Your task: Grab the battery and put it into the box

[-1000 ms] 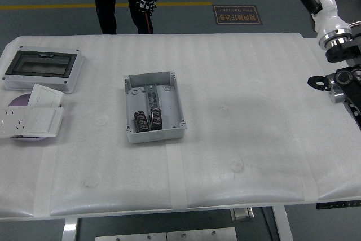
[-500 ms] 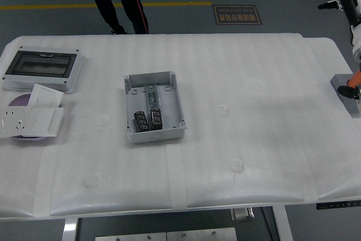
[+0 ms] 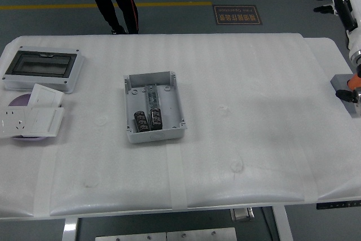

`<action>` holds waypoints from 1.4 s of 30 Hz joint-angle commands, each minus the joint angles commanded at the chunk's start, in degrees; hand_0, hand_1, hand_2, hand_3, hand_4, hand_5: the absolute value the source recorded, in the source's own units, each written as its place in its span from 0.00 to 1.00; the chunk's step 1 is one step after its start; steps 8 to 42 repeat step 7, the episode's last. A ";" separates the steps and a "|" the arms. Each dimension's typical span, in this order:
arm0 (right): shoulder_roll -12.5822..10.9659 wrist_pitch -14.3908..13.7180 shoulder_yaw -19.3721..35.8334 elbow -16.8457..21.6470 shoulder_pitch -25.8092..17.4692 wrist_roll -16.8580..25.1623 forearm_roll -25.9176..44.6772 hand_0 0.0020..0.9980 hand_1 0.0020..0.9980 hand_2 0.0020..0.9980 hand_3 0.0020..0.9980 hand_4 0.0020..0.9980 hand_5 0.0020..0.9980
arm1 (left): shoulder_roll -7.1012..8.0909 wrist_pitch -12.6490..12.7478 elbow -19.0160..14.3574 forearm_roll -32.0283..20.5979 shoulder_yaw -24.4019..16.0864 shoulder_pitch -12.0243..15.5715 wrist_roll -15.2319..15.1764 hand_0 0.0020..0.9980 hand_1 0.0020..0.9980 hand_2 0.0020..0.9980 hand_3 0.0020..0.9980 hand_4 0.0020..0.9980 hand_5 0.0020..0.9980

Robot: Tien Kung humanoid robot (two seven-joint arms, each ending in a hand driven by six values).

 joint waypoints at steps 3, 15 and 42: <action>-0.14 -0.07 -0.66 -0.21 0.18 -0.01 -0.04 0.69 0.56 0.66 0.67 1.00 1.00 | 0.07 -0.08 -0.03 0.61 -0.41 0.08 0.20 0.54 0.65 0.60 0.54 0.46 0.38; -0.73 -0.20 -2.12 0.01 0.42 -0.02 -0.23 0.69 0.56 0.66 0.67 1.00 1.00 | 0.33 -0.27 -0.07 1.88 -1.45 0.30 0.66 0.54 0.65 0.60 0.54 0.46 0.38; -0.73 -0.20 -2.12 0.01 0.42 -0.02 -0.23 0.69 0.56 0.66 0.67 1.00 1.00 | 0.33 -0.27 -0.07 1.88 -1.45 0.30 0.66 0.54 0.65 0.60 0.54 0.46 0.38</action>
